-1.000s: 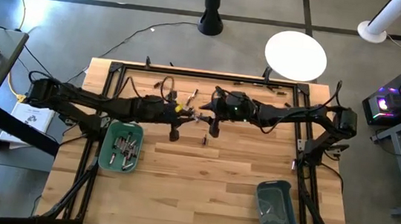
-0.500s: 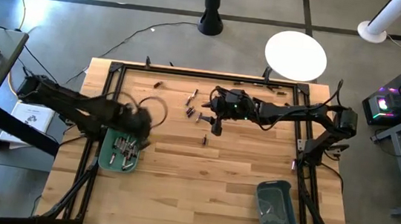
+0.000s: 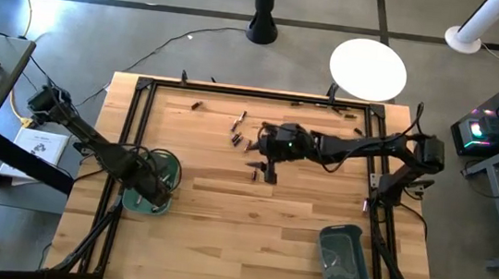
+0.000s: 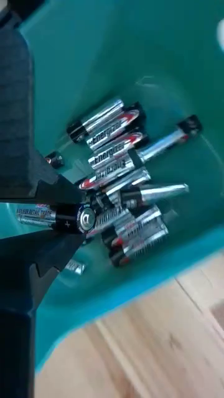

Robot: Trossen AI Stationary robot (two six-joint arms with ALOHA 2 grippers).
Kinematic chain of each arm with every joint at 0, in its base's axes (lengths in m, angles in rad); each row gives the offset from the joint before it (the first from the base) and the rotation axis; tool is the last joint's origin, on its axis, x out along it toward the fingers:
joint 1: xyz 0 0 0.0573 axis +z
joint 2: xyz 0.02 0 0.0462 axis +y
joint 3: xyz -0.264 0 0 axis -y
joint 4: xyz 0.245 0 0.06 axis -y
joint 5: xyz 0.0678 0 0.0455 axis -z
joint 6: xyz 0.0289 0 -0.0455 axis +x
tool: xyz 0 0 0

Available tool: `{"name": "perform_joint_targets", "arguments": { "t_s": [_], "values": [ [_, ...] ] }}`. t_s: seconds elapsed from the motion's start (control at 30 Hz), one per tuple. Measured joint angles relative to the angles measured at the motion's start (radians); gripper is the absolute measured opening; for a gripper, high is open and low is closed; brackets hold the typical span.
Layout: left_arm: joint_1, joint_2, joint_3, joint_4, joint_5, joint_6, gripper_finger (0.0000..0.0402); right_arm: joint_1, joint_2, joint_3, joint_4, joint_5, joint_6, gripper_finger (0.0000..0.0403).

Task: Sort batteries
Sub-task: Put the silver battery into the green bin

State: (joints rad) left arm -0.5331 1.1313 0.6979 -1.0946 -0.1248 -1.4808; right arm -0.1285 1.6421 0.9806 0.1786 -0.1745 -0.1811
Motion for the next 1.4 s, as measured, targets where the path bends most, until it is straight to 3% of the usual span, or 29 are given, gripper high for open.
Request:
{"name": "perform_joint_targets", "arguments": {
  "t_s": [0.1,0.37,0.67,0.87,1.17,1.4],
  "values": [
    [0.003,0.0,-0.04,0.006,0.025,-0.02,0.0037,0.038,0.0,0.0,-0.04,0.019,-0.002,0.0222],
    [0.003,0.005,-0.096,0.051,0.026,-0.033,0.0076,0.07,-0.008,0.0,-0.187,0.193,0.001,0.0222],
    [0.003,-0.009,-0.096,0.04,0.012,0.009,0.0082,0.07,-0.014,-0.002,-0.249,0.209,0.022,0.0222],
    [-0.003,-0.058,-0.044,-0.013,-0.003,0.009,0.0083,0.07,-0.013,-0.001,-0.244,0.334,-0.011,0.0222],
    [-0.006,-0.119,0.148,-0.058,-0.204,0.115,0.0083,0.07,-0.013,-0.136,-0.001,0.313,-0.007,0.0222],
    [-0.006,-0.114,0.199,0.11,-0.628,0.39,0.0081,0.07,-0.013,-0.2,0.141,0.306,0.025,0.0222]
  ]
}}
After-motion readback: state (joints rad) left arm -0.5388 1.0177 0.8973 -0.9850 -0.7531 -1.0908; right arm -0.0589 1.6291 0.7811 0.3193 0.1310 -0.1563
